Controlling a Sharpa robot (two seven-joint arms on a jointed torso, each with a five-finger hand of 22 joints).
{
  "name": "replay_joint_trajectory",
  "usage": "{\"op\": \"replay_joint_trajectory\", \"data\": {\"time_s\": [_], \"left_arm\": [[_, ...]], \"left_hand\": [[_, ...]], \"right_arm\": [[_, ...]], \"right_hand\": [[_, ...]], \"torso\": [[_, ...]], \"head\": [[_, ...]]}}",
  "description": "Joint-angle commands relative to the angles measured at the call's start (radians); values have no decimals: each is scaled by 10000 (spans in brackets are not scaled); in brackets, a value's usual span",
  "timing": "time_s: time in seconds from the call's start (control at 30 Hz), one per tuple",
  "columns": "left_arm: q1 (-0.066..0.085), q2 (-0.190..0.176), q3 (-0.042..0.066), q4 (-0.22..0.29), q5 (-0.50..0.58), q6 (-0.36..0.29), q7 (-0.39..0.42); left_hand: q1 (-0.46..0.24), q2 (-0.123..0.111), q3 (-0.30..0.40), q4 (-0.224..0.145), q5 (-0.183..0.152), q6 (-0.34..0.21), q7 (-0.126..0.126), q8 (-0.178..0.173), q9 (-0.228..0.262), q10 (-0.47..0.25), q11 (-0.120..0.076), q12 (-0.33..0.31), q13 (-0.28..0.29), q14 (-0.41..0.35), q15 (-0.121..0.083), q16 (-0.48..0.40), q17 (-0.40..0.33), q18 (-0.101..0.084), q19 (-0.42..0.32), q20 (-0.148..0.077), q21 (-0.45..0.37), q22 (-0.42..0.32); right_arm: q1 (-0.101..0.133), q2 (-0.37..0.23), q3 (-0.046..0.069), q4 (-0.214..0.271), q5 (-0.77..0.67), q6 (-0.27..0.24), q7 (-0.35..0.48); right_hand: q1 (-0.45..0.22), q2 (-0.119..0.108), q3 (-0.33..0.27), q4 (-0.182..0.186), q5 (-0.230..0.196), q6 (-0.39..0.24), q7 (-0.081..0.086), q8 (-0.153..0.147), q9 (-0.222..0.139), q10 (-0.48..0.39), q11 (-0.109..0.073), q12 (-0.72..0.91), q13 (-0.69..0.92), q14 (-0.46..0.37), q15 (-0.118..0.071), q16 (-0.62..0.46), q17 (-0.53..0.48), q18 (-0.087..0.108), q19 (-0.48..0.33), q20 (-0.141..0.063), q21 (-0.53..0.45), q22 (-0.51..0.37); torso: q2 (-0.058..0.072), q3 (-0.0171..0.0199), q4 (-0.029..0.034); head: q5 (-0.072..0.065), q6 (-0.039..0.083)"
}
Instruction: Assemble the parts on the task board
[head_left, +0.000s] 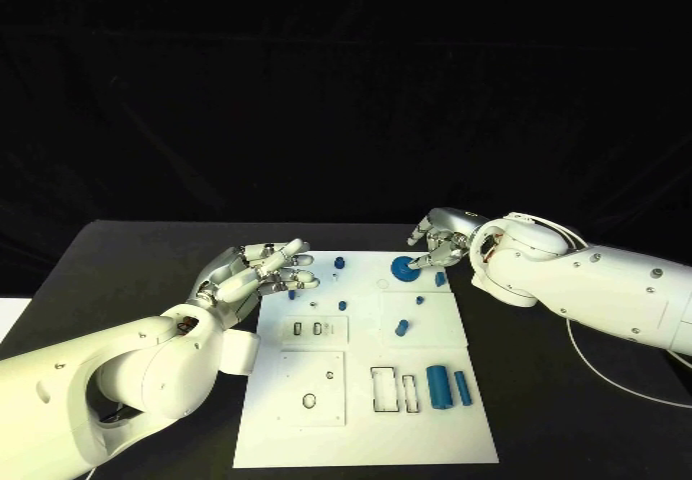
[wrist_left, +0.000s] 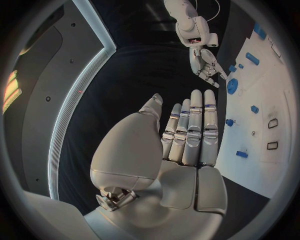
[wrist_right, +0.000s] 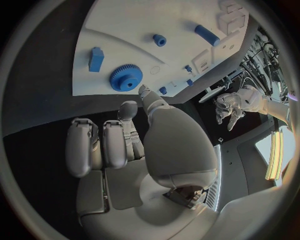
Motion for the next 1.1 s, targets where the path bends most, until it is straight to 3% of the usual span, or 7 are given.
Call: {"op": "replay_joint_trajectory", "data": {"time_s": [0.03,0.23,0.37,1.1], "left_arm": [[12,38,8,-11,23,247,23],[11,47,8,-37,24,252,17],[11,55,8,-40,24,259,13],[11,85,7,-77,24,289,-9]], "left_hand": [[58,42,-28,-46,-36,54,48,-39,1,36,-4,-47,16,-32,21,-35,8,116,47,38,-23,-11],[58,42,-28,-46,-36,54,48,-39,1,36,-4,-47,16,-32,21,-35,8,116,47,38,-23,-11],[72,51,-26,-58,-36,58,47,-42,2,41,-6,-54,17,-32,21,-43,19,117,49,38,-28,-14],[72,51,-26,-58,-36,58,47,-42,2,41,-6,-54,17,-32,21,-43,19,117,49,38,-28,-14]], "right_arm": [[-4,82,3,-101,289,598,-291],[-42,209,-1,-198,201,801,-278],[-64,316,-4,-326,108,860,-288],[-325,789,-9,-861,-384,1043,-372]], "right_hand": [[76,65,-154,69,57,-9,45,64,15,77,22,637,761,587,75,340,462,-214,170,21,163,323],[202,104,-332,186,72,81,36,149,29,447,14,1737,1999,722,79,895,1259,-260,279,34,277,560],[275,164,-379,210,78,149,29,199,33,711,13,2414,2711,756,85,1089,1547,-277,324,34,313,640],[494,444,-297,124,170,520,-30,396,73,1071,-35,3333,3709,773,57,1257,1786,-315,427,18,401,834]], "torso": [[6,-5,8],[9,-1,-17],[8,-7,1],[2,-16,20]], "head": [[1,-20],[4,-39],[-38,-55],[-62,-163]]}}
